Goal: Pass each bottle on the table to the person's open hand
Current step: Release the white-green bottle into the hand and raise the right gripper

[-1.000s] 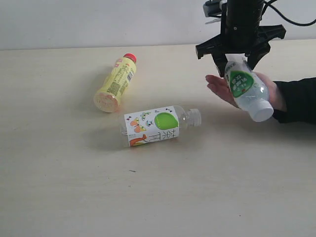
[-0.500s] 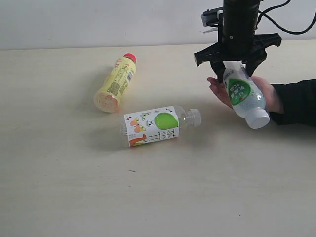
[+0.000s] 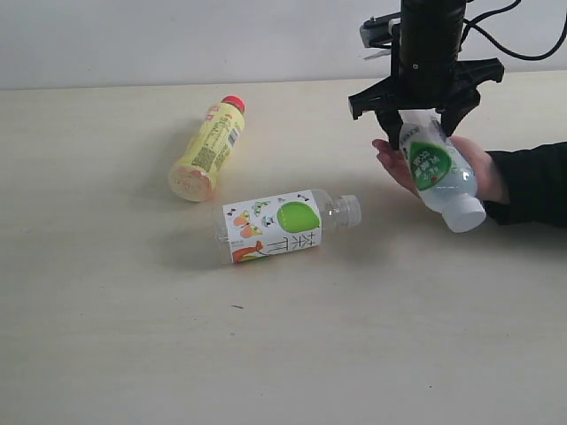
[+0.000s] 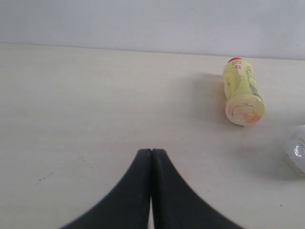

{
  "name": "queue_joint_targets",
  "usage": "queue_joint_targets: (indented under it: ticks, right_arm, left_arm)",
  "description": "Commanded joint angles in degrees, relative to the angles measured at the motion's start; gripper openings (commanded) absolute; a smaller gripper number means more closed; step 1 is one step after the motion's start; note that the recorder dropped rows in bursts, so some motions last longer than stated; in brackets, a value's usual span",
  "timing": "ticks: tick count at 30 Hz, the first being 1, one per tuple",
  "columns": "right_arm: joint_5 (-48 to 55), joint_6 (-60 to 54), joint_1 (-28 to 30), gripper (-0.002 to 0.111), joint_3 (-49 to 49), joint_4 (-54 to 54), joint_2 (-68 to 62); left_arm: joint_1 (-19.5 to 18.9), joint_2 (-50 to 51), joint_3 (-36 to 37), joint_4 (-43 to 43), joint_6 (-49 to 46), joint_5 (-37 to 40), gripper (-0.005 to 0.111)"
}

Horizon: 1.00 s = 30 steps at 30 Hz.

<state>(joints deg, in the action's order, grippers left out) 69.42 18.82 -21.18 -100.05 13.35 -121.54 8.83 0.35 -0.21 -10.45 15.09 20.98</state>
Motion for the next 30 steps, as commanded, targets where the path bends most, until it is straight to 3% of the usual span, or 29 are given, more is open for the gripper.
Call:
queue_joint_targets:
  ticks: [1, 7, 30]
  right_arm:
    - [-0.6, -0.7, 0.2, 0.077, -0.3, 0.8, 0.2]
    - [-0.6, -0.7, 0.2, 0.084, -0.3, 0.8, 0.7]
    - [-0.8, -3.3, 0.2, 0.084, -0.3, 0.7, 2.5]
  left_arm:
    - [0.3, -0.4, 0.2, 0.0, -0.1, -0.3, 0.002]
    - [0.3, -0.4, 0.2, 0.0, -0.1, -0.3, 0.002]
    - [0.3, -0.4, 0.2, 0.0, -0.1, -0.3, 0.002]
